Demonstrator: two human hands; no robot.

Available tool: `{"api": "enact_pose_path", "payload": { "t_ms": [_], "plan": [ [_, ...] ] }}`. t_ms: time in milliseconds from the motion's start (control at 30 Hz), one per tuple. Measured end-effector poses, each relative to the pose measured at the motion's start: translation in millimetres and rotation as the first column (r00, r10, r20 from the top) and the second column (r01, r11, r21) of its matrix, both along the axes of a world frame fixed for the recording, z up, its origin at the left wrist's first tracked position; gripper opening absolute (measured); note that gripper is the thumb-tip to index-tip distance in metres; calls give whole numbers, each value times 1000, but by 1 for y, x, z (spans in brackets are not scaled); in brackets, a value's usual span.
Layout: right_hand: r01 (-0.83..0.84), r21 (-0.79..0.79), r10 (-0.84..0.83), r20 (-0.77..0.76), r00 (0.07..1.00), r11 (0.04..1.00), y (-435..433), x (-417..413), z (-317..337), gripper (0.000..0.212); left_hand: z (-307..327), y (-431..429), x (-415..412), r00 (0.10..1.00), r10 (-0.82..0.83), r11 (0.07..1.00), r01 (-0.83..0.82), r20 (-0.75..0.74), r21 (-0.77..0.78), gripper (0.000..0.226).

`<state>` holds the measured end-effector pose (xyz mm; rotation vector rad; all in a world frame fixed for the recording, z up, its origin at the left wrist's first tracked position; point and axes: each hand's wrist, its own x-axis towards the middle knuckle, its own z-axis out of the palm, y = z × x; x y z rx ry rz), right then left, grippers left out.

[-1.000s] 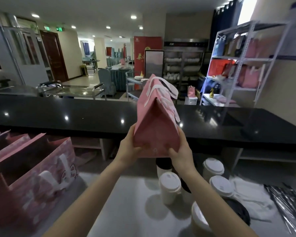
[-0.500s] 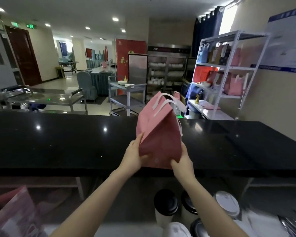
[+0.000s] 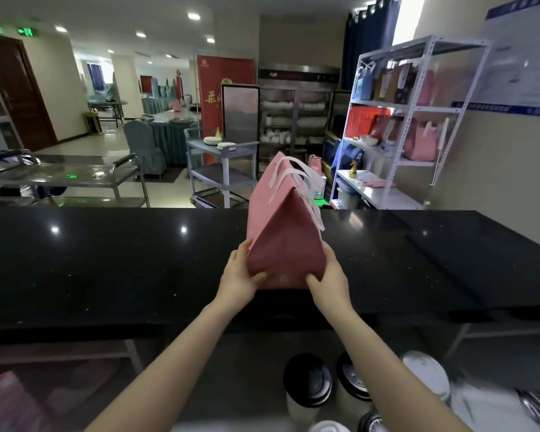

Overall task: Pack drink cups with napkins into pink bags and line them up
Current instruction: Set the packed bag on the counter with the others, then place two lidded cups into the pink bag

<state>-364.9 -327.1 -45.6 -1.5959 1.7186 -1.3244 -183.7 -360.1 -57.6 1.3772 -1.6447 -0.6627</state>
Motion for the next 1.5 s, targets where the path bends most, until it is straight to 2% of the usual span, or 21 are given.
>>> {"api": "enact_pose_path", "payload": {
  "t_ms": [133, 200, 267, 333, 400, 500, 567, 633, 733, 833, 900, 967, 1033, 1167, 1233, 1300, 1367, 1500],
  "plan": [
    [47, -225, -52, -19, 998, 973, 34, -2, -3, 56, 3, 33, 19, 999, 46, 999, -46, -10, -22, 74],
    [3, -376, -63, -148, 987, 927, 57, 2, -6, 50, 2, 58, 38, 994, 102, 993, -101, 27, -56, 65],
    [-138, -419, 6, -302, 953, 898, 76, 13, -5, 45, 2, 91, 60, 984, 147, 987, -140, 99, -76, 45],
    [-315, -354, 157, -409, 899, 881, 91, 33, -2, 43, 3, 128, 81, 972, 175, 984, -169, 154, -57, 32],
    [-475, -268, 328, -449, 831, 838, 107, 58, 3, 44, 3, 168, 100, 944, 235, 972, -229, 231, -52, 25],
    [-656, -183, 497, -515, 698, 732, 126, 93, 6, 38, 3, 228, 131, 863, 353, 933, -351, 362, -73, 17],
    [-752, -131, 569, -575, 588, 646, 138, 118, 5, 33, 2, 268, 152, 805, 440, 894, -436, 399, -107, 16],
    [-825, -95, 604, -636, 481, 558, 149, 144, 3, 30, 3, 306, 171, 727, 544, 830, -540, 420, -140, 18],
    [-887, -14, 613, -717, 331, 462, 161, 186, 2, 38, 5, 350, 199, 605, 635, 749, -635, 480, -190, 26],
    [-917, 17, 608, -754, 250, 398, 173, 229, 4, 39, 3, 377, 227, 507, 650, 713, -665, 566, -222, 36],
    [-930, 2, 568, -793, 222, 366, 179, 259, 5, 39, 0, 386, 245, 476, 613, 720, -665, 631, -197, 45],
    [-945, 13, 535, -827, 174, 327, 182, 287, 6, 42, -7, 389, 263, 507, 556, 754, -641, 659, -143, 46],
    [-953, 65, 497, -863, 94, 294, 183, 314, 8, 45, -15, 391, 274, 555, 500, 808, -576, 664, -127, 36],
    [-949, 179, 424, -904, -54, 261, 180, 354, 7, 43, -32, 393, 291, 593, 463, 870, -448, 659, -207, 18],
    [-927, 255, 374, -917, -141, 276, 175, 364, 7, 34, -37, 396, 299, 641, 455, 886, -394, 618, -243, 16],
    [-880, 336, 359, -910, -210, 337, 170, 365, 7, 28, -39, 399, 305, 699, 427, 904, -348, 574, -248, 15],
    [-843, 375, 372, -899, -230, 385, 164, 357, 6, 25, -38, 398, 308, 741, 403, 915, -314, 538, -253, 14],
    [-823, 373, 444, -880, -168, 429, 161, 321, 2, 16, -31, 385, 306, 814, 312, 945, -213, 490, -249, 10]
  ]
}}
